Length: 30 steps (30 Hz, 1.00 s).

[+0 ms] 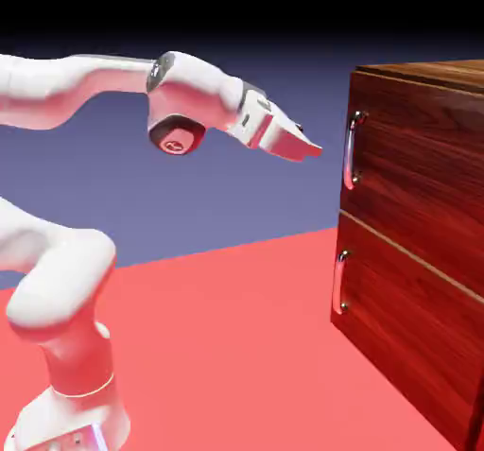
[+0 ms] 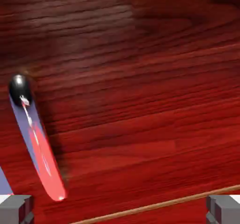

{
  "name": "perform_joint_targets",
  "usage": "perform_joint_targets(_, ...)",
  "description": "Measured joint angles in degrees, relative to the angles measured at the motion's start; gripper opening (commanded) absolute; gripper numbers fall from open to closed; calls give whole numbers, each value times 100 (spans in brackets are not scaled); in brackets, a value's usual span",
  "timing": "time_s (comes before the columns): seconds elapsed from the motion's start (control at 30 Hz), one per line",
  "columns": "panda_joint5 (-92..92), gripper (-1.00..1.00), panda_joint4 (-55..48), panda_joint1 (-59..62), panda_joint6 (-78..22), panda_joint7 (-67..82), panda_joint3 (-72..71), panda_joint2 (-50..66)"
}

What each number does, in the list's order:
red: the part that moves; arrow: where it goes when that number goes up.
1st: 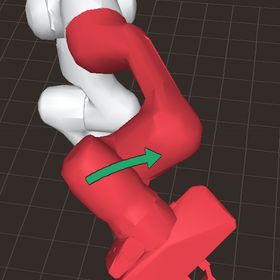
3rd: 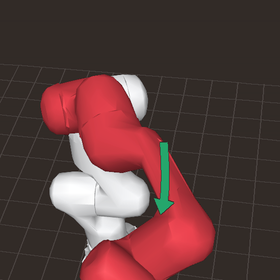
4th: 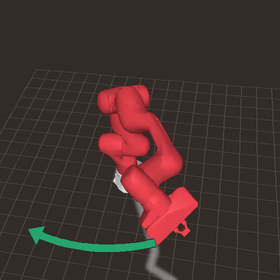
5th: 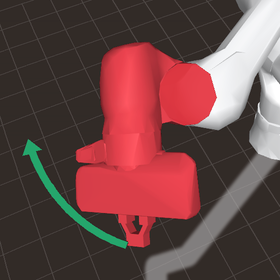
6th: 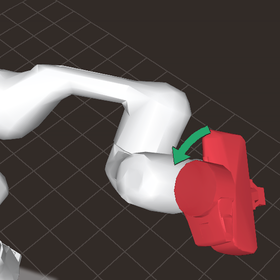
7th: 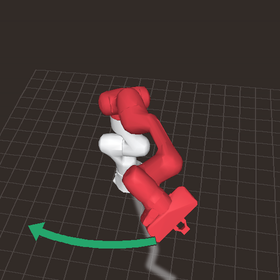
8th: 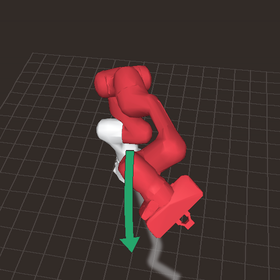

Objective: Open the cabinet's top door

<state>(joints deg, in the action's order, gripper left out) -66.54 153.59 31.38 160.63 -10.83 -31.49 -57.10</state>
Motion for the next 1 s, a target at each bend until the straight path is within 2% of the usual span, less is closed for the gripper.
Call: perform_joint_targets(1.0, -7477, 0, -833, 3604, -1503, 3554, -3539, -2747)
